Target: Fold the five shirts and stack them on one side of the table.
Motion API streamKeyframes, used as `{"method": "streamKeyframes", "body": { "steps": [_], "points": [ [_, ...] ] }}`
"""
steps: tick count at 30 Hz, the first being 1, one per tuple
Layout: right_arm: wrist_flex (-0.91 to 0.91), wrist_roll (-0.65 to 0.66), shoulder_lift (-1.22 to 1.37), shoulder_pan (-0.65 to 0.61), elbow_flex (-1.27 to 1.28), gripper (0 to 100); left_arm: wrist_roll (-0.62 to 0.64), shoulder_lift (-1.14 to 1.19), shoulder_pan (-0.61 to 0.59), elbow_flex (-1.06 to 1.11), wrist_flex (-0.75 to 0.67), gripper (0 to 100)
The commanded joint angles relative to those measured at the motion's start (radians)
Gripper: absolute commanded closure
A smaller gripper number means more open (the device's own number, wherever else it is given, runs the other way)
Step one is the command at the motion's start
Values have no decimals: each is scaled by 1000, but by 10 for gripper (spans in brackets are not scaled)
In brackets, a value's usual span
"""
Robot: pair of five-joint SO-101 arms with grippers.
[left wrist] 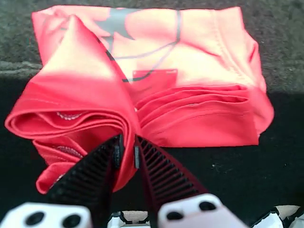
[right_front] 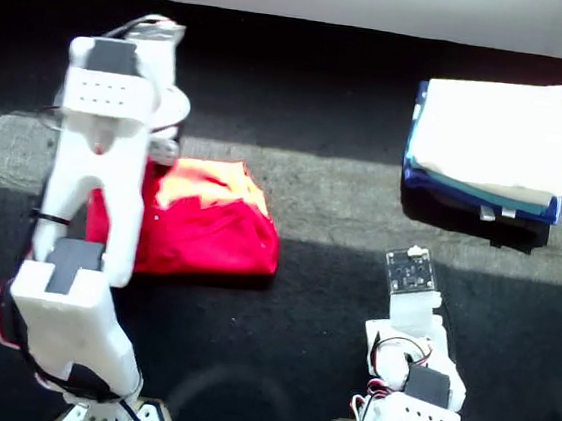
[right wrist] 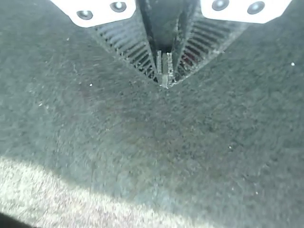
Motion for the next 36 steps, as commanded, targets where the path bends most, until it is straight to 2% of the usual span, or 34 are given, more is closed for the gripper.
{"method": "streamKeyframes", "body": {
  "steps": [1,7,13,19,25,33,34,36],
  "points": [
    [31,0,-65,15,99,990,14,-45,156,-61,9,990],
    [79,0,-162,13,124,987,14,77,306,-159,-5,990],
    [102,0,-200,13,125,987,14,255,358,-257,-12,990],
    [102,0,-200,13,125,987,9,332,351,-361,-5,983],
    [102,0,-200,13,125,987,8,325,328,-366,8,794],
    [102,0,-200,13,125,987,6,150,179,-338,9,819],
    [102,0,-202,13,125,987,6,133,160,-320,9,851],
    [102,0,-202,13,125,987,6,130,137,-243,5,984]
  ]
}}
